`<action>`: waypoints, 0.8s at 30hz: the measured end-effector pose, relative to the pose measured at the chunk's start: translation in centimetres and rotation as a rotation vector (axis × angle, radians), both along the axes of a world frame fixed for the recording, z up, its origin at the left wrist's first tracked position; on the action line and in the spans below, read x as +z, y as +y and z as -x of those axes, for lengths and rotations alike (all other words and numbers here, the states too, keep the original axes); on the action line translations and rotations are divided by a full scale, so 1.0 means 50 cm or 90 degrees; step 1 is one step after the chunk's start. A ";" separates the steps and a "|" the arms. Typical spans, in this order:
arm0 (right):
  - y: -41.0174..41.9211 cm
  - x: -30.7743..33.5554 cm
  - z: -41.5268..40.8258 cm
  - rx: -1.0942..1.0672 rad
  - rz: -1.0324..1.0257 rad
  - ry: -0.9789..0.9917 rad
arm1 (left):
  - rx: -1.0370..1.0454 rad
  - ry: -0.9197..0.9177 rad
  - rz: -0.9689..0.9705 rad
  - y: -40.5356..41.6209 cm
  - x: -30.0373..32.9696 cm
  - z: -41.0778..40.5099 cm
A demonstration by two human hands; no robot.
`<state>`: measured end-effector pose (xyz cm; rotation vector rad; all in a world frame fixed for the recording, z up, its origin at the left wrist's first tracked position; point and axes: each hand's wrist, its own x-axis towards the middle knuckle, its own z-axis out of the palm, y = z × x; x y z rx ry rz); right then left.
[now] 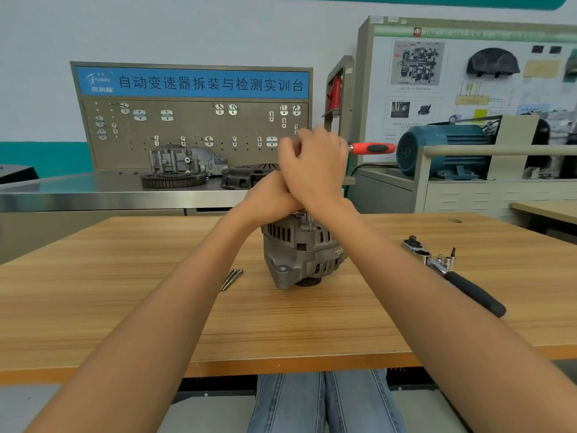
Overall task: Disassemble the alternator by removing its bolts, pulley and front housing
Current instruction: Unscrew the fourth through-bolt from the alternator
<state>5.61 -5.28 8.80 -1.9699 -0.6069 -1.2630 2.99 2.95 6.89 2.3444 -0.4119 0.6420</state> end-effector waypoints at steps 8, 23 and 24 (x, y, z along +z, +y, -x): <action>-0.020 0.045 -0.023 0.587 -0.336 0.358 | -0.033 0.116 0.048 0.000 0.008 0.013; 0.004 -0.025 -0.004 -0.195 0.088 -0.007 | 0.066 -0.011 -0.006 0.004 -0.001 -0.008; 0.002 -0.024 -0.004 -0.223 0.108 -0.011 | 0.083 -0.021 -0.022 -0.003 -0.001 -0.005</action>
